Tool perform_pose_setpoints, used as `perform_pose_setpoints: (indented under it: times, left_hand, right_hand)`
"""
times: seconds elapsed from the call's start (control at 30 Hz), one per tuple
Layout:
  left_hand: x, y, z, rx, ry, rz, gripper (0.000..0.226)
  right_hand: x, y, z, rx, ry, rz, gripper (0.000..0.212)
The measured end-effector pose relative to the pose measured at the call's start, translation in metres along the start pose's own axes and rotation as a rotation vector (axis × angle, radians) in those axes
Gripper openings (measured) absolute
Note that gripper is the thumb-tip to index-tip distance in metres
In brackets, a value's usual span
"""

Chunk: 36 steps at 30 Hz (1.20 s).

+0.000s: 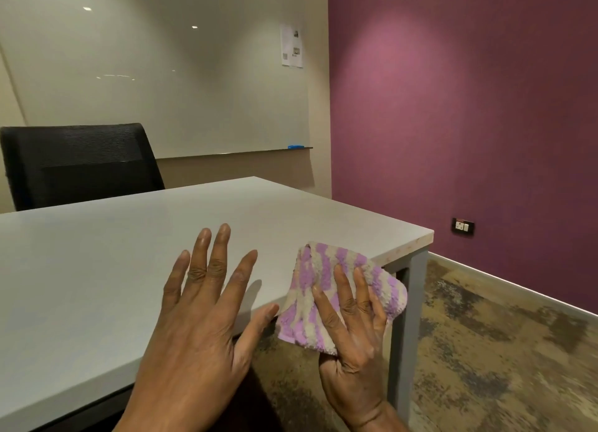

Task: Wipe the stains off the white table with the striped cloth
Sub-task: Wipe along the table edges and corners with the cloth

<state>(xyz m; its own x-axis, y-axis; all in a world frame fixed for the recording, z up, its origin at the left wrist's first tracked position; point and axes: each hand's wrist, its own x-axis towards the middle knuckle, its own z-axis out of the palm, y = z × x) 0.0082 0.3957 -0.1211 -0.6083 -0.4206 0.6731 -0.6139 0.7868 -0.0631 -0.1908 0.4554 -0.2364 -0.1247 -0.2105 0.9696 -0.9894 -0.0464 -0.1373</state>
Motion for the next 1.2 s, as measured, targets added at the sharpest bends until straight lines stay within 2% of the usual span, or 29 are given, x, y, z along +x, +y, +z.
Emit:
perform_pose_setpoints:
  times: [0.13, 0.23, 0.4, 0.47, 0.53, 0.63, 0.73, 0.83, 0.93, 1.2]
  left_hand:
    - [0.001, 0.0, 0.002, 0.023, 0.004, -0.005, 0.073]
    - [0.001, 0.001, 0.004, 0.039, -0.004, -0.013, 0.074]
    - [0.003, 0.003, 0.003, 0.005, -0.02, -0.042, 0.076]
    - [0.007, 0.006, 0.003, -0.018, -0.023, -0.043, 0.077]
    - [0.01, 0.01, 0.003, -0.036, -0.023, -0.047, 0.078]
    - [0.016, 0.016, 0.007, -0.048, -0.027, -0.054, 0.081]
    - [0.024, 0.021, 0.011, -0.048, -0.034, -0.042, 0.085]
    - [0.03, 0.025, 0.014, -0.045, -0.047, -0.028, 0.086]
    - [0.033, 0.027, 0.013, -0.061, -0.061, -0.023, 0.085]
    - [0.032, 0.03, 0.012, -0.078, -0.104, -0.039, 0.09]
  right_hand:
    - [0.0, 0.022, 0.002, -0.009, -0.034, 0.028, 0.124]
    - [-0.006, 0.031, 0.01, -0.014, -0.004, 0.043, 0.118]
    - [-0.001, 0.039, 0.013, 0.005, 0.138, 0.144, 0.07]
    - [0.003, 0.029, 0.014, 0.035, 0.184, 0.22, 0.076]
    - [0.003, 0.013, 0.017, 0.067, 0.195, 0.292, 0.1]
    - [-0.004, 0.0, 0.021, 0.048, 0.157, 0.254, 0.111]
    - [-0.005, 0.016, 0.02, 0.064, 0.167, 0.197, 0.09]
    - [-0.004, 0.038, 0.021, -0.011, 0.189, 0.215, 0.089]
    - [-0.004, 0.052, 0.024, -0.019, 0.219, 0.219, 0.058]
    - [0.012, 0.078, 0.013, -0.01, 0.27, 0.298, 0.053]
